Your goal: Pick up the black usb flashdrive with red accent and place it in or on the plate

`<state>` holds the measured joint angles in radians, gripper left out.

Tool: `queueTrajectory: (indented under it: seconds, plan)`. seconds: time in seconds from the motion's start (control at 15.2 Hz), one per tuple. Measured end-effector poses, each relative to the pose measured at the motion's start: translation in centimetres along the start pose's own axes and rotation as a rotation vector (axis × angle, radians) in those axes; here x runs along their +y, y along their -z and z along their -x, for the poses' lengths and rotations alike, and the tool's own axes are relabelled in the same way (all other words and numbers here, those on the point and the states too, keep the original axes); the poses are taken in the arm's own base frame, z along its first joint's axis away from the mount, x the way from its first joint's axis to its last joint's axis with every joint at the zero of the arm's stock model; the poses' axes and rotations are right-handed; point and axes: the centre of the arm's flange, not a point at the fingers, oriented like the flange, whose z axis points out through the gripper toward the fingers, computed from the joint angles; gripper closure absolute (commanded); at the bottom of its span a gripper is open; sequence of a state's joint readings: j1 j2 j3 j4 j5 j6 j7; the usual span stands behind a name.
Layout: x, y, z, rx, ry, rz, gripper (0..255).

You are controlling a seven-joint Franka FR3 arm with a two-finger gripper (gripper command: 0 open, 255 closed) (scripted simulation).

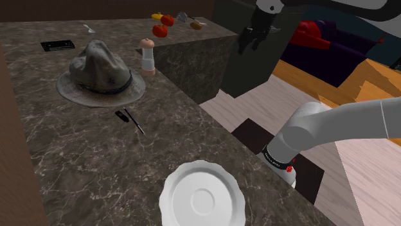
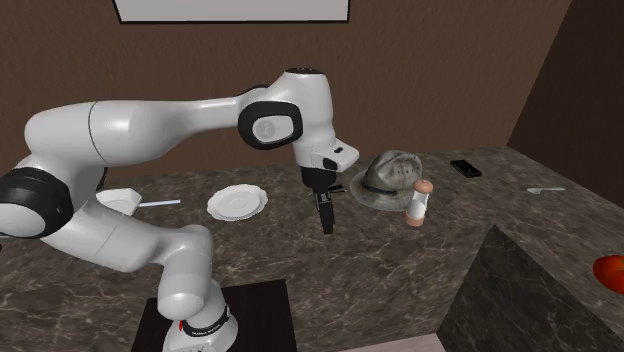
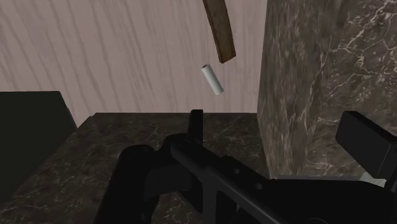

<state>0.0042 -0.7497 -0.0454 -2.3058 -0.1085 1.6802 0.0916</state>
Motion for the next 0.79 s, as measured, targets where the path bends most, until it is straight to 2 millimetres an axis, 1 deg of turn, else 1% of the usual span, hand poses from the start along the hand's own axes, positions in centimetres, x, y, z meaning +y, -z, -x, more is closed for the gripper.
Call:
queueTrajectory:
  seconds: [0.07, 0.13, 0.2, 0.26, 0.53, 0.73, 0.79]
  plan:
    - [0.0, 0.0, 0.0, 0.000, 0.000, 0.000, 0]
    - [-0.4, -0.2, -0.3, -0.002, 0.002, 0.000, 0]
    - [-1.4, -0.6, -0.7, -0.005, 0.005, -0.001, 0]
    - [-2.5, -0.8, -0.7, -0.010, 0.009, -0.001, 0]
    - [-7.2, -2.6, -2.5, -0.027, 0.024, -0.004, 0]
    - [-10.6, -4.0, -3.4, -0.040, 0.036, -0.006, 0]
    - [-11.5, -4.5, -4.3, -0.044, 0.040, -0.007, 0]
